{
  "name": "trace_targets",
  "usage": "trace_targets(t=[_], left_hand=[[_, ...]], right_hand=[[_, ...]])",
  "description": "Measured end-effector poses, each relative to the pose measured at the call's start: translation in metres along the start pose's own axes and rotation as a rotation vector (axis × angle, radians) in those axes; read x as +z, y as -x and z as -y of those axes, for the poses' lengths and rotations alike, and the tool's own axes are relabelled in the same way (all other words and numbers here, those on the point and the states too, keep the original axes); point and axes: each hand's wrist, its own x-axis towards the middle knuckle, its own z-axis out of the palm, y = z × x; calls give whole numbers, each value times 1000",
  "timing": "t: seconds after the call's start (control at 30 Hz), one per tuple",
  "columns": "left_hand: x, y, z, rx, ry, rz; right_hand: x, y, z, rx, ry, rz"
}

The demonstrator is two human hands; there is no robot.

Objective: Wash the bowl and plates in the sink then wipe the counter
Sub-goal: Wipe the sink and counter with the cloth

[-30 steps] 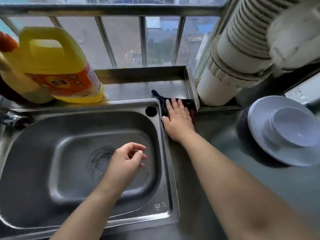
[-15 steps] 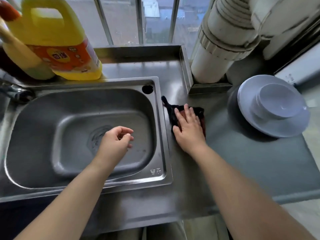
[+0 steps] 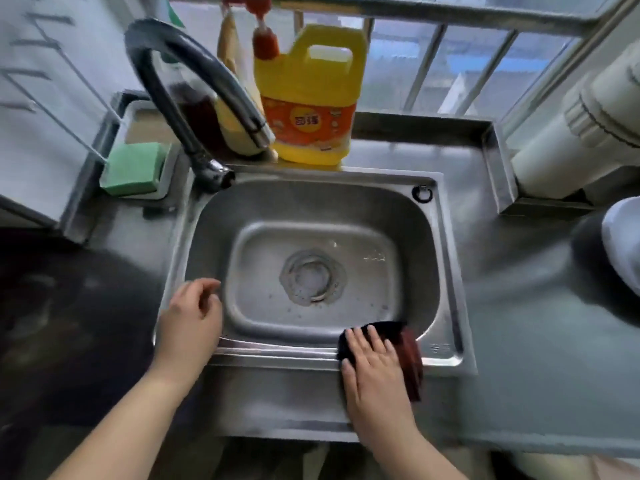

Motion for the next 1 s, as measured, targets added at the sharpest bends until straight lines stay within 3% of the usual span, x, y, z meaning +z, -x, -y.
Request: trace_targets(t=[0.13, 0.23, 0.4, 0.53, 0.73, 0.83, 0.93, 1.0], left_hand=[[-37, -16, 56, 41, -66, -5], [-46, -30, 89, 91, -93, 14], [-48, -45, 118, 38, 160, 17], [-45, -41, 125, 113, 264, -41], [-39, -42, 134, 202, 286, -21], [-42, -43, 135, 185, 297, 20], [-48, -48, 124, 74, 313, 64], [-51, -58, 115, 108, 229, 41]], right_hand=[[56, -39, 139, -230, 93, 126], [73, -48, 186, -350, 84, 262], [47, -33, 141, -484, 133, 299], [58, -66, 164, -498, 19, 331], [77, -162, 215, -136, -364, 198], [71, -131, 210, -229, -366, 271], [67, -85, 190, -442, -182, 230], [65, -85, 182, -454, -236, 287]])
